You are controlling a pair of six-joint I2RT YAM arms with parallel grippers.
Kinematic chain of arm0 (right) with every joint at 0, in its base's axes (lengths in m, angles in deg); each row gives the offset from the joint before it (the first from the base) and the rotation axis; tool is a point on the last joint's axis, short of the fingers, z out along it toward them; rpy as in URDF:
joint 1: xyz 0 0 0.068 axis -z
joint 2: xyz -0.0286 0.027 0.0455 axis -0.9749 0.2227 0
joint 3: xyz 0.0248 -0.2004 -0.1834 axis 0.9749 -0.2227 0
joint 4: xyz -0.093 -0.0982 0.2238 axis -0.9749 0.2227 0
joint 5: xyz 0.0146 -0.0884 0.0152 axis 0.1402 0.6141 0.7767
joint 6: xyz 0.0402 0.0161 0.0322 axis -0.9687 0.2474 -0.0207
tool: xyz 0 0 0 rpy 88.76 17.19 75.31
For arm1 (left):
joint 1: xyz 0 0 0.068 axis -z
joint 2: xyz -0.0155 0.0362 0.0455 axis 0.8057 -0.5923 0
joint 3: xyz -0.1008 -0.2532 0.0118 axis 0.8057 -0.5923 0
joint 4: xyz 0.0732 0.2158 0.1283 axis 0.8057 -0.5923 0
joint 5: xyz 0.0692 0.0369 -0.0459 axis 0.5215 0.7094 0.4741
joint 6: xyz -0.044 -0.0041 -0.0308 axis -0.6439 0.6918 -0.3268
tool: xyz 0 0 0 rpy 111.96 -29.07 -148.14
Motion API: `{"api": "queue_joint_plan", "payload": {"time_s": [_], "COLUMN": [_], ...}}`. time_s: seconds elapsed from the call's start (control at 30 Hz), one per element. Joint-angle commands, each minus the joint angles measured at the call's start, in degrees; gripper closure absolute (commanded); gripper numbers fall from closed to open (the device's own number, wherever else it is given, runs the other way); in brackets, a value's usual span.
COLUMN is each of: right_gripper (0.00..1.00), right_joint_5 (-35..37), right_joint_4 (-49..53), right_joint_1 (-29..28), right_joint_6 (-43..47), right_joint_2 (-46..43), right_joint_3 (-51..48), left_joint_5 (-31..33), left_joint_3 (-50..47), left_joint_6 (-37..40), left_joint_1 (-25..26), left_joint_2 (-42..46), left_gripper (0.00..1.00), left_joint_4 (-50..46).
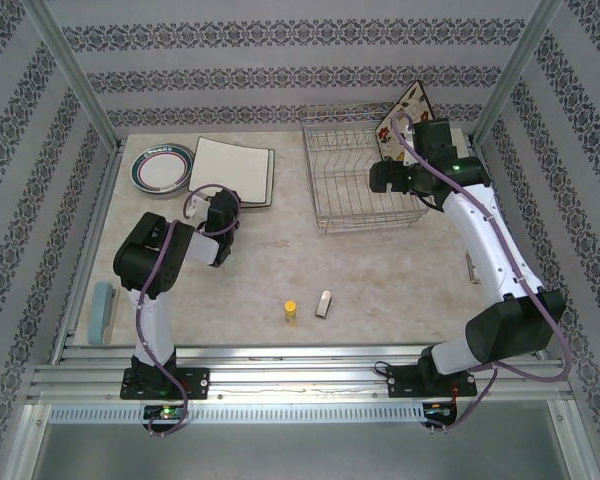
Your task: Unload the plates from the dish rack
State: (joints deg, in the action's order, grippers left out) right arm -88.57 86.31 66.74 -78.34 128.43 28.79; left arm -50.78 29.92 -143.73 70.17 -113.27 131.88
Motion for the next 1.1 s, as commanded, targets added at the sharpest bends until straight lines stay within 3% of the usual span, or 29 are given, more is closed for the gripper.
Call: {"api": "queue_joint_plan", "payload": {"time_s": [0.0, 0.43, 0.77, 1.07], "right_gripper": [0.02, 0.02, 0.02, 0.02], "right_joint_5": [-0.2, -0.6, -1.1, -1.3], "right_joint_4": [-0.2, -0.5, -0.9, -1.4], "right_joint_1": [-0.5, -0.5, -0.4, -0.6], "right_joint_6": [0.9, 1.0, 0.9, 0.7], "right_joint_2": [0.1, -0.5, -1.0, -0.8], "right_joint_3": [-0.4, -1.1, -2.1, -2.5], "left_joint_5": [2.1, -0.7, -5.6, -5.9], "left_joint_3": [3.5, 4.1, 1.7, 0.7], "left_joint_6": [-1.6, -4.1, -5.2, -3.3], "left_joint_1": [0.6, 0.5, -0.6, -0.6], "left_joint_2": [0.2, -1.2, -2.5, -0.8], "left_gripper": [1.00, 1.00, 0.89, 0.88], "left_joint_4": [10.1, 5.2, 3.8, -0.2]}}
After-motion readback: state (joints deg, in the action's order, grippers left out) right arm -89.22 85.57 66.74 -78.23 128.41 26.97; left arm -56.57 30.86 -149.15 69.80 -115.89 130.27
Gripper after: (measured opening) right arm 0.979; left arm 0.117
